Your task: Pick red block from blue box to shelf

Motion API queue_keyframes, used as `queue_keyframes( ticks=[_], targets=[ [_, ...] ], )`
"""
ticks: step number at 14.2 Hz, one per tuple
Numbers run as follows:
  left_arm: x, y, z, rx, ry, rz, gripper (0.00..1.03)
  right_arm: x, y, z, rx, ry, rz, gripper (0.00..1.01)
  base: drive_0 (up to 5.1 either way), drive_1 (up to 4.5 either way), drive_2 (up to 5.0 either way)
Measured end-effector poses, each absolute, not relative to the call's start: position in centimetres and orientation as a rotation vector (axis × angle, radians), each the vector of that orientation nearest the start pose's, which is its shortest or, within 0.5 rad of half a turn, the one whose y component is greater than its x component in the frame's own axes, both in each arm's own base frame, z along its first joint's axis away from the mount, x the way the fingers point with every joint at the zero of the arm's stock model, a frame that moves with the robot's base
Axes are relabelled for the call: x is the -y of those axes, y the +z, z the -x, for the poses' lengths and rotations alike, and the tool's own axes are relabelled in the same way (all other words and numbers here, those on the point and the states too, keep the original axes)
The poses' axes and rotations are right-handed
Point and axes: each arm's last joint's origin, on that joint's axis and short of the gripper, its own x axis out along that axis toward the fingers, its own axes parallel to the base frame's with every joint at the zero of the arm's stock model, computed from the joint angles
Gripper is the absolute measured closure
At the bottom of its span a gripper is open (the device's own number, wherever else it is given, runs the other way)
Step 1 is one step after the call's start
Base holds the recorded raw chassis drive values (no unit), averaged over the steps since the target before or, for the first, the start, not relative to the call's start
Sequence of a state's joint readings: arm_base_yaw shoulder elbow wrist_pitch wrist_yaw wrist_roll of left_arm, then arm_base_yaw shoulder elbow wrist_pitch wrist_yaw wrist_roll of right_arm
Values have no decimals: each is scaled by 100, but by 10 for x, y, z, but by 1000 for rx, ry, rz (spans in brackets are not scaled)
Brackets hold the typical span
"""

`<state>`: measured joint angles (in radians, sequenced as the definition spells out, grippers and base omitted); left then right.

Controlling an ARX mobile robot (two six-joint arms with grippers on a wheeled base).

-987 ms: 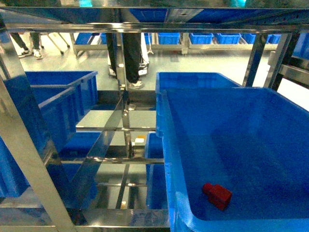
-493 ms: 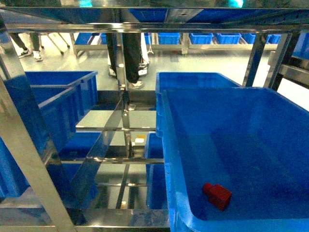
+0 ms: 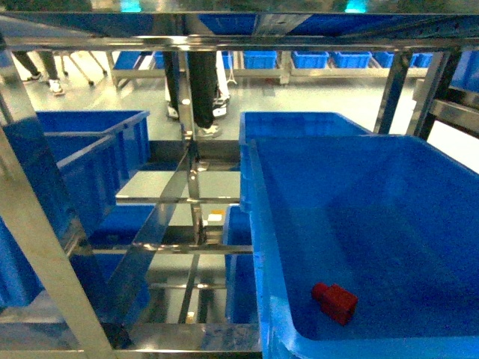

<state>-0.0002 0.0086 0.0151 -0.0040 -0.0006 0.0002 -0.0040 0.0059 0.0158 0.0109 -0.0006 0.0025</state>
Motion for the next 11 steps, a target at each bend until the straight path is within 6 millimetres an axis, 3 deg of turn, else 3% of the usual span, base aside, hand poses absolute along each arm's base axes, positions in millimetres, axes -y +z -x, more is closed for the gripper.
queue_keyframes(
  ticks=[3, 4, 6, 7, 8, 11],
  targets=[
    [0, 168, -97, 3, 1, 0, 5, 0, 167, -97, 3, 0, -2, 99, 0, 0, 0],
    [0, 168, -97, 3, 1, 0, 5, 0, 167, -97, 4, 0, -2, 95, 0, 0, 0],
    [0, 168, -97, 3, 1, 0, 5, 0, 167, -97, 4, 0, -2, 71, 0, 0, 0],
    [0, 168, -97, 3, 1, 0, 5, 0, 167, -97, 4, 0, -2, 46, 0, 0, 0],
    [0, 168, -97, 3, 1, 0, 5, 0, 167, -97, 4, 0, -2, 30, 0, 0, 0],
    [0, 168, -97, 3, 1, 0, 5, 0, 167, -97, 4, 0, -2, 8, 0, 0, 0]
  ],
)
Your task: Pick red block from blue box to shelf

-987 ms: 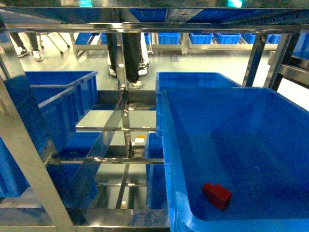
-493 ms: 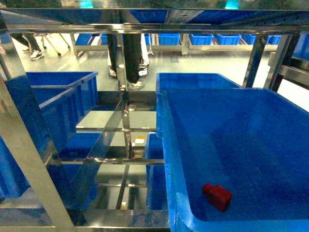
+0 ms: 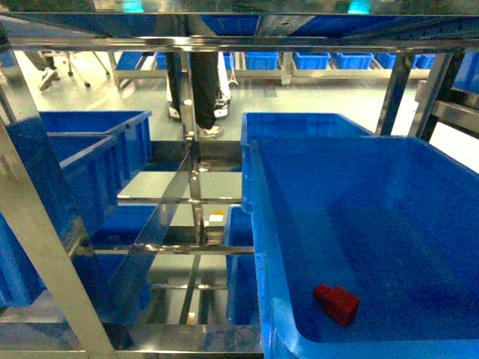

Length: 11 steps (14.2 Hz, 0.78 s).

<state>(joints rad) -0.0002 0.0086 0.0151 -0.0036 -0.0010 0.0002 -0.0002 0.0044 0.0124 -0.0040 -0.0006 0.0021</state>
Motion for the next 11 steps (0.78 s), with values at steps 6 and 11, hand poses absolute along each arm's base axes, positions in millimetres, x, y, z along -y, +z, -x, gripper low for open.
queue_keyframes(
  ticks=[6, 11],
  targets=[
    [0, 168, -97, 3, 0, 0, 5, 0, 167, -97, 4, 0, -2, 3, 0, 0, 0],
    [0, 168, -97, 3, 1, 0, 5, 0, 167, -97, 4, 0, -2, 3, 0, 0, 0]
  ],
)
